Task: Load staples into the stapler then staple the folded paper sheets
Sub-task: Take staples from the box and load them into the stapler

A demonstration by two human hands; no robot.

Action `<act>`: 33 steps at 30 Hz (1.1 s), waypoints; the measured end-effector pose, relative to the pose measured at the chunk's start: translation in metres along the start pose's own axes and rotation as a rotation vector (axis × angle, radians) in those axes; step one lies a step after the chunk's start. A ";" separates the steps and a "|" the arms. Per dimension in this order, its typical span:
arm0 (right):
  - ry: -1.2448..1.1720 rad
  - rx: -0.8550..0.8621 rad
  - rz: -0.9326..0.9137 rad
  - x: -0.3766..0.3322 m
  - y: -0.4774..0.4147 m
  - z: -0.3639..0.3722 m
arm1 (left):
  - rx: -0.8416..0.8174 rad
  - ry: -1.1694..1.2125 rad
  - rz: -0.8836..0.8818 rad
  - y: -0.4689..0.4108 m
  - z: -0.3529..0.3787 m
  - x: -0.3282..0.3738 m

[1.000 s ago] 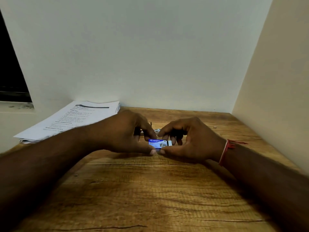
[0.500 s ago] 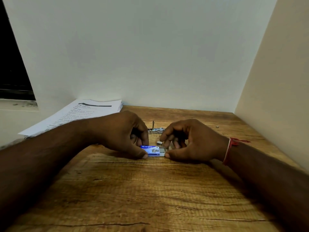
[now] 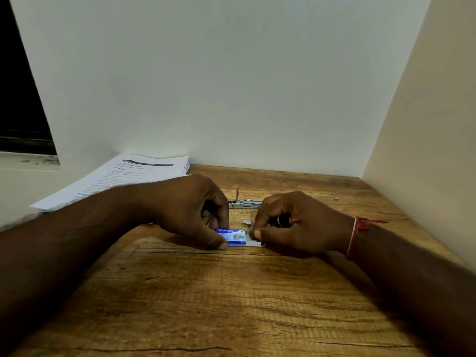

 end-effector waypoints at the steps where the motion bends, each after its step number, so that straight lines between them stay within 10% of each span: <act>1: 0.011 -0.005 0.006 0.001 0.000 0.001 | -0.001 -0.005 0.002 0.000 0.000 0.001; 23: 0.095 0.095 0.188 -0.018 0.000 -0.001 | 0.034 -0.028 0.011 -0.001 0.000 0.000; 33: -0.458 0.427 0.087 -0.022 0.001 -0.004 | 0.632 0.097 0.179 -0.004 -0.003 0.014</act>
Point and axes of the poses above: each hand's wrist, its own y-axis away from the middle knuckle, its own z-axis out of the palm, x = y × z, the point moved 5 cm from there along -y, towards the middle knuckle, and after that the axes turned 12 degrees about -y, right-handed, at the moved point
